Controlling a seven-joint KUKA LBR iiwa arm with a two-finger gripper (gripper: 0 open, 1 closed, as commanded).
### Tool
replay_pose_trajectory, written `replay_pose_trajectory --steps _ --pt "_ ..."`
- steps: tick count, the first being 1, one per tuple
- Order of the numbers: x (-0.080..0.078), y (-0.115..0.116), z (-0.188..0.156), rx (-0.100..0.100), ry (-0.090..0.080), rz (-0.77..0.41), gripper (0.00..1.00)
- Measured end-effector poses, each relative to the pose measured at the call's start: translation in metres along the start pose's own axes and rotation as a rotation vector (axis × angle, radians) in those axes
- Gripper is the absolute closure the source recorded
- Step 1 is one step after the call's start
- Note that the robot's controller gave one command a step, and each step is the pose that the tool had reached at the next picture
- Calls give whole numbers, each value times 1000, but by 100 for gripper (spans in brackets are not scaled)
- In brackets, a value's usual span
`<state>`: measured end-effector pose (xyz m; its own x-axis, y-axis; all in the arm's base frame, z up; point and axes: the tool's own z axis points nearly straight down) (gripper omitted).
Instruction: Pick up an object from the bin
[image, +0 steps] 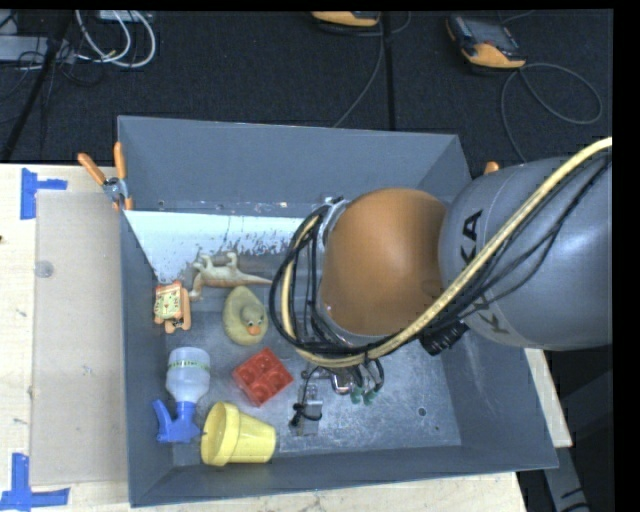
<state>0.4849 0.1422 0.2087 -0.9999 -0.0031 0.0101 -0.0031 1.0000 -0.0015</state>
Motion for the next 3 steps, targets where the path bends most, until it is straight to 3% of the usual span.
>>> replay_pose_trajectory --steps 1,2,3 --pt "-2 -1 -4 -1 -7 4 0" --pt "-19 -1 30 -3 -14 5 0" --pt "-29 9 84 -1 -9 -21 0"
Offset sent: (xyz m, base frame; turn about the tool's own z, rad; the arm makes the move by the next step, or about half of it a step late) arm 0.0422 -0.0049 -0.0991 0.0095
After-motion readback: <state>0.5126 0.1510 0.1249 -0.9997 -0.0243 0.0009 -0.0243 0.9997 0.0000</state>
